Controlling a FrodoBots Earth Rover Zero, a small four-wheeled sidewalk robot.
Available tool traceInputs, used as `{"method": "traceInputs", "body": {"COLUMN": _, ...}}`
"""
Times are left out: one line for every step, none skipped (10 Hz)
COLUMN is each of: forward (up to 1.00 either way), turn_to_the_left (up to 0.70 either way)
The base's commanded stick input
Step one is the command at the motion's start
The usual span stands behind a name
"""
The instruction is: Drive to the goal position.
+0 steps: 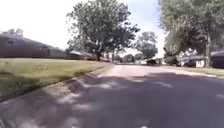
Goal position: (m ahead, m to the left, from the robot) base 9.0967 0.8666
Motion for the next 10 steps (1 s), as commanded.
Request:
{"method": "traceInputs", "body": {"forward": 1.0, "turn_to_the_left": 0.0}}
{"method": "traceInputs", "body": {"forward": 1.0, "turn_to_the_left": 0.0}}
{"method": "traceInputs", "body": {"forward": 1.0, "turn_to_the_left": 0.0}}
{"method": "traceInputs", "body": {"forward": 1.0, "turn_to_the_left": 0.0}}
{"method": "traceInputs", "body": {"forward": 1.0, "turn_to_the_left": 0.0}}
{"method": "traceInputs", "body": {"forward": 1.0, "turn_to_the_left": 0.0}}
{"method": "traceInputs", "body": {"forward": 1.0, "turn_to_the_left": 0.0}}
{"method": "traceInputs", "body": {"forward": 1.0, "turn_to_the_left": -0.02}}
{"method": "traceInputs", "body": {"forward": 1.0, "turn_to_the_left": -0.16}}
{"method": "traceInputs", "body": {"forward": 1.0, "turn_to_the_left": -0.15}}
